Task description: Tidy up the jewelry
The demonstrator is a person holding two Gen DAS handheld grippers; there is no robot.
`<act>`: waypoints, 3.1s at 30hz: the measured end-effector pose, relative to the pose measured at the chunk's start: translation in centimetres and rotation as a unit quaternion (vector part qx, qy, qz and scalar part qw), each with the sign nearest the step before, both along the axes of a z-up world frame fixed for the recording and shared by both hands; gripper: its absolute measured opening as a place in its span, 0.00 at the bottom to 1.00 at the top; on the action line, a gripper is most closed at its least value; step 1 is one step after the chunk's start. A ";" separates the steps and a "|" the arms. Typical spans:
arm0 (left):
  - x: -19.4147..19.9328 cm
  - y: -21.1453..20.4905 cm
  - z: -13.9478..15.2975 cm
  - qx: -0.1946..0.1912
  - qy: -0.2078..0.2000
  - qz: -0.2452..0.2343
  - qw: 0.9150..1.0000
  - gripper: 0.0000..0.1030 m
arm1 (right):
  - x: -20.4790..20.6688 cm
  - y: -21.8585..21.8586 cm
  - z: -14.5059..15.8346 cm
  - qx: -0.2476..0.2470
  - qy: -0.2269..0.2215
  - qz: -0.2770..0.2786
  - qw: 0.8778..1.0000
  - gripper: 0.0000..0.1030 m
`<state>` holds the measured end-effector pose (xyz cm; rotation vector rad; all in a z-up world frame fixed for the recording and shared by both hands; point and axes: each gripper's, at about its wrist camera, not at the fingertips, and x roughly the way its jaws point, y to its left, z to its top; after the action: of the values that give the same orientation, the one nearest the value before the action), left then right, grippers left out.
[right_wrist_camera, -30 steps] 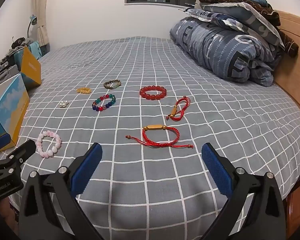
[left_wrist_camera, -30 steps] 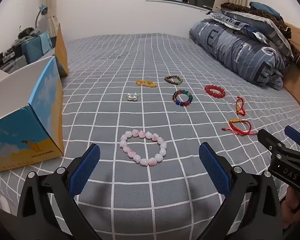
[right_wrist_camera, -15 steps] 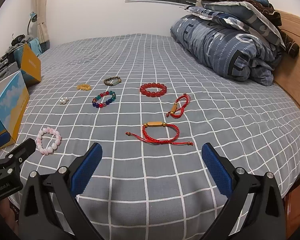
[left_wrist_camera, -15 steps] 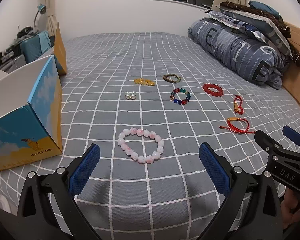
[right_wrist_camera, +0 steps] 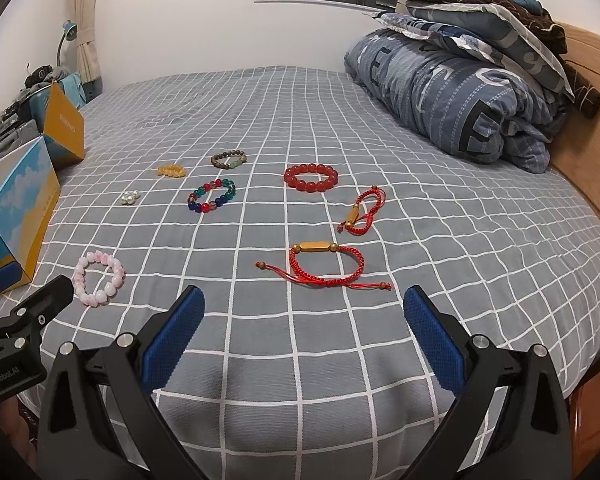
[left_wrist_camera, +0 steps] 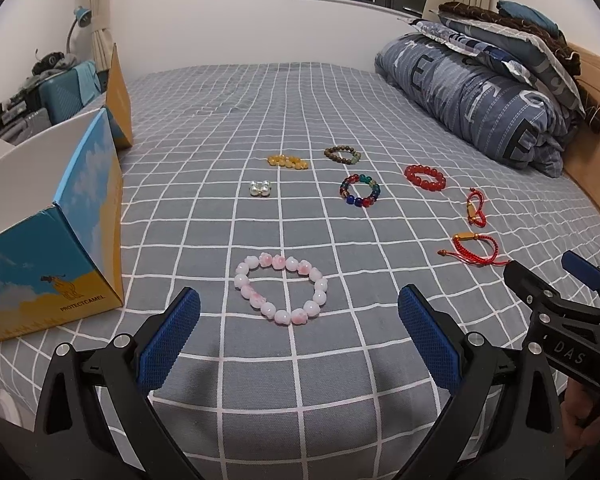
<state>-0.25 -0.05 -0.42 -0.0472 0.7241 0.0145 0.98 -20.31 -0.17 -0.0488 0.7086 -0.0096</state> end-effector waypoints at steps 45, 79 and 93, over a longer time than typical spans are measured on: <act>-0.4 0.1 0.2 0.010 -0.005 0.022 1.000 0.94 | 0.1 -0.2 -0.2 0.003 0.002 -0.001 1.000 0.93; 8.7 2.0 -2.4 -0.005 0.117 0.026 0.993 0.94 | 11.4 -1.3 -2.9 -0.026 0.113 -0.014 0.993 0.93; 9.3 2.0 -5.9 -0.012 0.140 0.016 0.990 0.93 | 12.7 -1.3 -6.6 -0.027 0.147 -0.015 0.989 0.89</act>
<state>9.02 1.99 -6.27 -0.0807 1.0038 0.0429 13.72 -21.58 -6.73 -0.0921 1.0044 -0.0513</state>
